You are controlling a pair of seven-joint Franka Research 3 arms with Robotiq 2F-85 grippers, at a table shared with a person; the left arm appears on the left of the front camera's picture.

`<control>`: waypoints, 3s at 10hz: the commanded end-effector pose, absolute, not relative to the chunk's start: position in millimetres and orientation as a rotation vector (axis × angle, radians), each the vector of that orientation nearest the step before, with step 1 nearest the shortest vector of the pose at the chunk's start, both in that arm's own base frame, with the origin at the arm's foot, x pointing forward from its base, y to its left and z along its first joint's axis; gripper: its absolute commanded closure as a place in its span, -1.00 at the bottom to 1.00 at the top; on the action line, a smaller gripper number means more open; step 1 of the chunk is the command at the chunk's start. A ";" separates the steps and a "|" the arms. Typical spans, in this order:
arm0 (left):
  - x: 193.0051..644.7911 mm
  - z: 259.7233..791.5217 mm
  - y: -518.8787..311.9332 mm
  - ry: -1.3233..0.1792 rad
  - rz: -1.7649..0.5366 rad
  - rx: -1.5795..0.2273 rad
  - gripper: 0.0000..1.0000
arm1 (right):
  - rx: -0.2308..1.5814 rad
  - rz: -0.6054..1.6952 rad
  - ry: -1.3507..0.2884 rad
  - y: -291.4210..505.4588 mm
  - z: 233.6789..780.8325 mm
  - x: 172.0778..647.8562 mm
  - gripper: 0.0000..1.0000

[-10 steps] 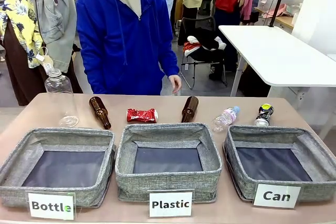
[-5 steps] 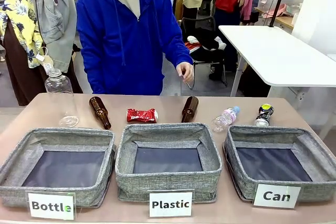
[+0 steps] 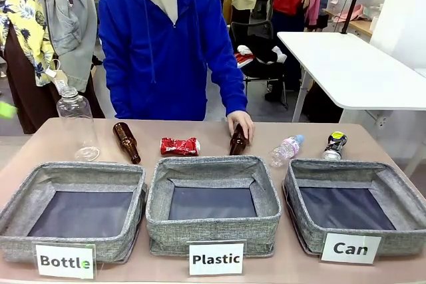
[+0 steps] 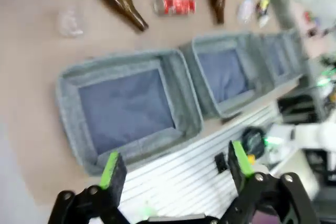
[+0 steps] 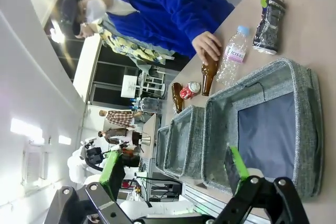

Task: Sort the can waste into the basket.
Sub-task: Pick up the can waste from the table and place it in the right Fabric basket.

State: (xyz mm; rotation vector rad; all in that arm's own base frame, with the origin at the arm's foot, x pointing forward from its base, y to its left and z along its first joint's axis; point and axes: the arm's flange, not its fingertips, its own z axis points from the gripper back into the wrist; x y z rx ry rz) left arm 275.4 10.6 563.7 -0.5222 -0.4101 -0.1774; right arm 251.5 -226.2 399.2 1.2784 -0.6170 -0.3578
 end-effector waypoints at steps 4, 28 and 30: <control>296.6 560.0 -89.2 -0.299 -0.364 -0.331 -1.00 | 1.287 -0.338 -0.655 -228.0 400.2 254.7 -1.00; 215.9 504.8 265.0 -0.559 -0.385 -0.997 -1.00 | 1.287 -0.338 -0.655 -228.0 400.2 254.7 -1.00; 226.3 524.3 239.0 -0.537 -0.419 -0.989 -1.00 | 1.287 -0.338 -0.655 -228.0 400.2 254.7 -1.00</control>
